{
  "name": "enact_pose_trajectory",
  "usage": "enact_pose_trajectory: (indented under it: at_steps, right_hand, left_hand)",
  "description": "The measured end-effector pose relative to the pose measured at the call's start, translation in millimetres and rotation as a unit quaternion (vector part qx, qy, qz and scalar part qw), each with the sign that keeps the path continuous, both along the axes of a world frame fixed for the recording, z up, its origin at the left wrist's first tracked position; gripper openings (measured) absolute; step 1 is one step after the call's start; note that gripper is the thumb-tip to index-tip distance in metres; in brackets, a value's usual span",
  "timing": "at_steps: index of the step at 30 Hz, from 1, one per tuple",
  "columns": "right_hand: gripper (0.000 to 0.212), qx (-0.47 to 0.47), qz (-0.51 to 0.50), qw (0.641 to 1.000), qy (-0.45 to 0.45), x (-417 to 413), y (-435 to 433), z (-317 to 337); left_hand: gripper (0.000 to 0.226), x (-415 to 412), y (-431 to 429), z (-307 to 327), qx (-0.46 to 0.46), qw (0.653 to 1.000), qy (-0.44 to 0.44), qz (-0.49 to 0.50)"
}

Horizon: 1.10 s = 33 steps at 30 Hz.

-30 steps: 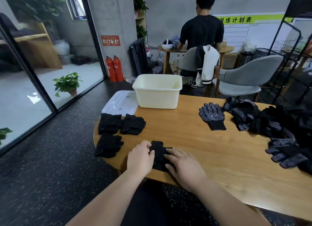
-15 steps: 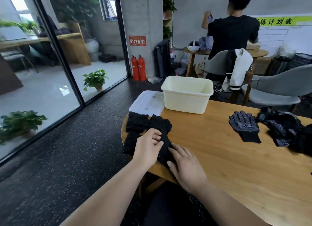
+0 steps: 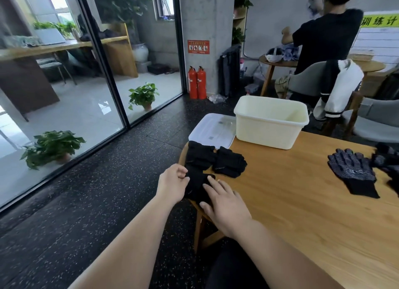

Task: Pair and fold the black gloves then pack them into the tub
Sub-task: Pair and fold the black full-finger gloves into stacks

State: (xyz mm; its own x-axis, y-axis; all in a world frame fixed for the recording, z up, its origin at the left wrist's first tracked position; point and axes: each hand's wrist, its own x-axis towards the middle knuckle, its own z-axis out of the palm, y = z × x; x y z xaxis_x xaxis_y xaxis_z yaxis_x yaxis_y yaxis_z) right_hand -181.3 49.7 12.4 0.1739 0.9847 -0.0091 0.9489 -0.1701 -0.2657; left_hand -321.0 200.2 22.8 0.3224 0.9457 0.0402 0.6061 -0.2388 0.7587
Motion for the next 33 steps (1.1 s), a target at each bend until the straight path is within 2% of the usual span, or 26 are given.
enact_pose_trajectory:
  at_steps: [8, 12, 15, 20, 25, 30, 33]
  right_hand:
    - [0.066, -0.017, 0.023, 0.999, -0.034, -5, 9, -3]
    - [0.069, -0.037, 0.013, 0.999, -0.034, -4, 13, -6]
    - [0.07, -0.049, 0.001, 0.998, -0.036, 2, 14, -10]
    - [0.071, -0.065, 0.008, 0.997, -0.044, 9, 18, -4]
    - [0.066, -0.039, 0.009, 0.999, -0.027, 23, 9, 7]
    - [0.065, -0.037, -0.02, 0.999, -0.016, 48, -14, 18]
    - [0.062, -0.049, -0.044, 0.998, -0.009, 67, -30, 28]
  left_hand:
    - [0.034, 1, 3, -31, 0.089, 0.991, 0.092, -0.035]
    - [0.043, 0, 6, -39, 0.074, 0.988, 0.12, -0.066]
    - [0.051, 0, 6, -42, 0.093, 0.976, 0.179, -0.082]
    - [0.051, 4, 10, -32, 0.099, 0.96, 0.251, -0.081]
    - [0.044, 3, 2, -17, 0.145, 0.968, 0.201, -0.041]
    - [0.04, 20, -18, -5, 0.198, 0.961, 0.187, -0.039]
    - [0.046, 32, -24, -1, 0.201, 0.945, 0.248, -0.076]
